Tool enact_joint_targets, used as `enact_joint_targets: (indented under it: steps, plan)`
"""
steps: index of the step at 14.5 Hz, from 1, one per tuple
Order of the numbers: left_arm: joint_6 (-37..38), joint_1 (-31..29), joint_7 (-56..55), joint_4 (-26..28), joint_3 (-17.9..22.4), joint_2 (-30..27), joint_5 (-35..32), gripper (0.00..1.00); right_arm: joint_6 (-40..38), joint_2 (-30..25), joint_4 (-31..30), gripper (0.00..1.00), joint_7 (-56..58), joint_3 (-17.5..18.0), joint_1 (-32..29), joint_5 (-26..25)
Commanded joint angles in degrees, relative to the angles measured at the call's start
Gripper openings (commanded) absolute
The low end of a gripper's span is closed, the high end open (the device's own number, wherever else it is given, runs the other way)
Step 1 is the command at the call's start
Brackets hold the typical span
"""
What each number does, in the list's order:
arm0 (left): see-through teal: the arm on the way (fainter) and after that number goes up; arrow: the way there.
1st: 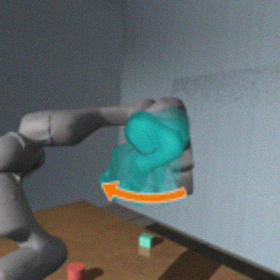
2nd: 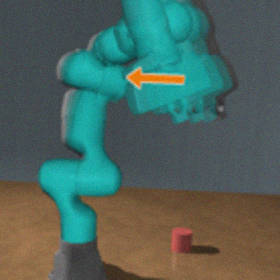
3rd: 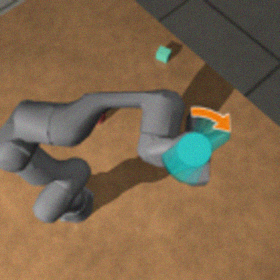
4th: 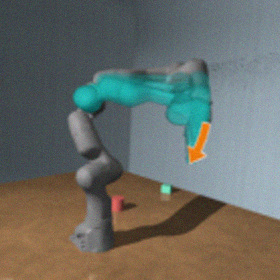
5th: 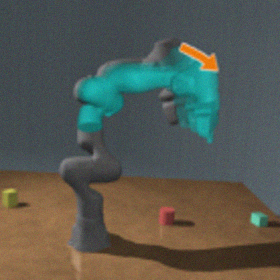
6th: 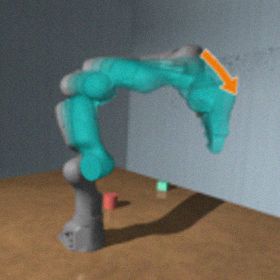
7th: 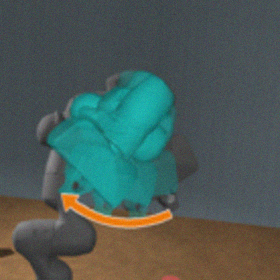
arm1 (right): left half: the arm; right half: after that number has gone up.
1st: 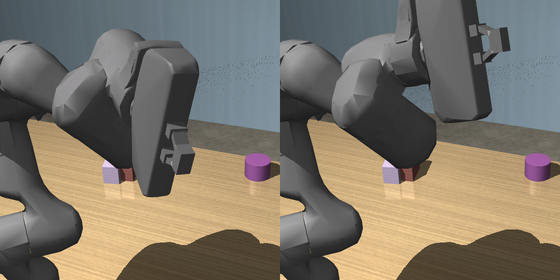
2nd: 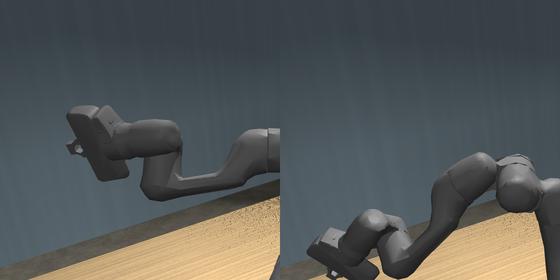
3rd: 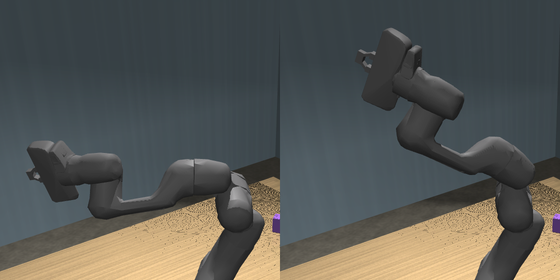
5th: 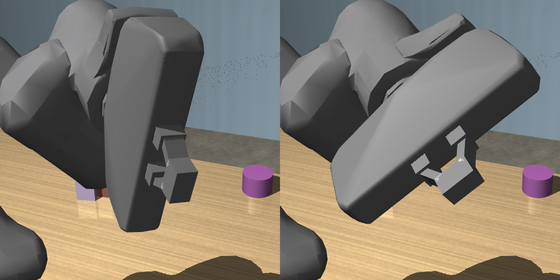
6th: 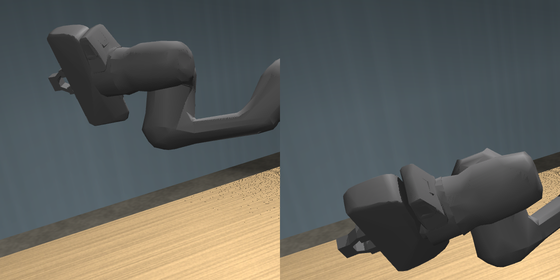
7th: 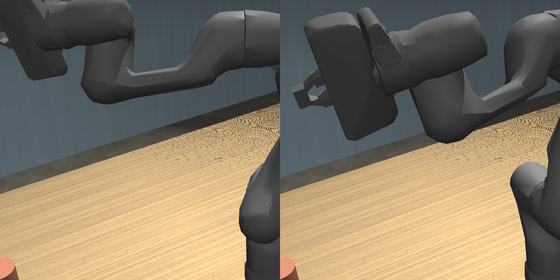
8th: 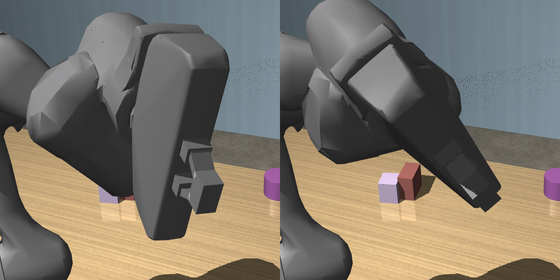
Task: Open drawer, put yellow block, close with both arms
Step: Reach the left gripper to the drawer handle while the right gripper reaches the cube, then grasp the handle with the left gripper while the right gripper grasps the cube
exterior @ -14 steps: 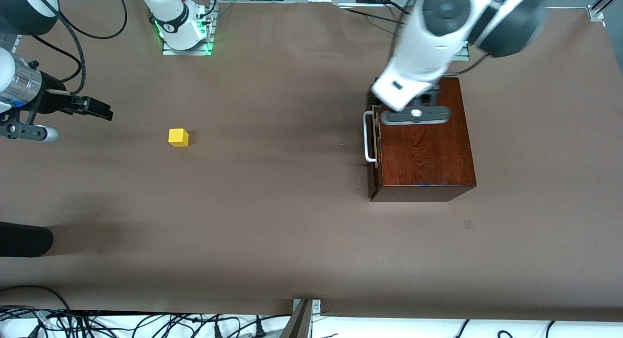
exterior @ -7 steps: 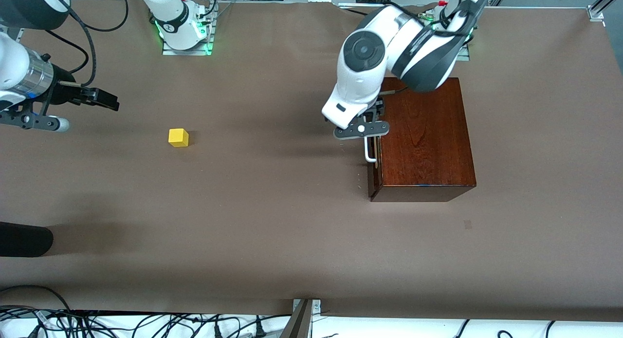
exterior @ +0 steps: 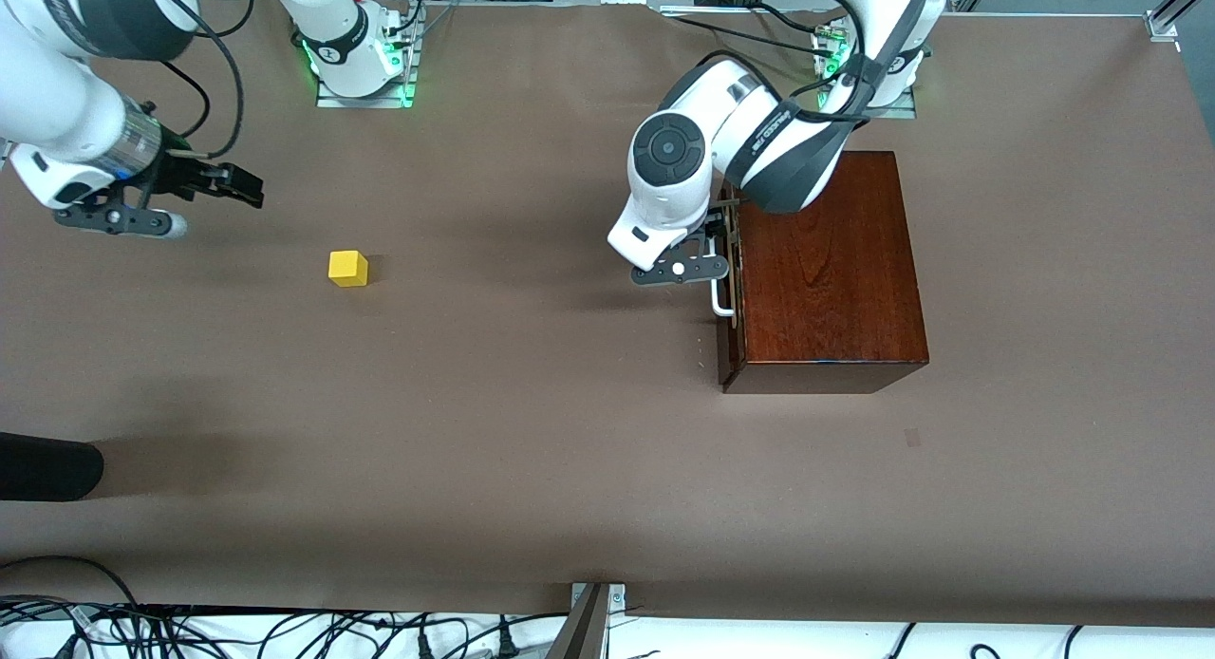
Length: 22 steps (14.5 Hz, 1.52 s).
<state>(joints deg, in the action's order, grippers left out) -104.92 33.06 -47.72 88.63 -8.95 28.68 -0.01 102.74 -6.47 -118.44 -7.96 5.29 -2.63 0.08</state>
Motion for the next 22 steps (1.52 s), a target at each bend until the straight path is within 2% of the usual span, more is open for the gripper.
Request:
enact_joint_targets:
  steps: [1, 4, 8, 12, 15, 22]
  plan:
    - [-3.36, 0.26, 0.70, 3.04, 0.43, -0.11, -1.04, 1.00, 8.32, 0.22, -8.01, 1.00, 1.01, 0.16, -0.01, -0.17]
    - [-3.54, 0.17, 2.80, 4.01, 0.43, 0.06, -4.20, 1.00, 15.37, 1.98, -13.73, 1.00, 1.01, 0.16, -0.01, -0.17]
    - [-3.45, 0.17, 4.03, 4.01, 0.43, 0.15, -4.38, 1.00, 20.30, 6.37, -15.59, 1.00, 1.01, 0.16, -0.01, -0.17]
    - [-3.71, -0.19, 5.71, 4.01, 0.52, 0.41, -4.90, 1.00, 29.17, 8.57, -20.50, 1.00, 1.10, 0.24, -0.01, -0.17]
    - [-3.89, -0.19, 5.88, 4.01, 0.52, 0.85, -8.60, 1.00, 33.82, 12.17, -21.04, 1.00, 1.45, 1.82, 0.34, -0.26]
    - [-6.26, -0.19, 4.65, 3.92, 0.43, 2.70, -7.90, 1.00, 41.12, 17.80, -22.53, 1.00, 4.88, 1.91, 0.34, -0.43]
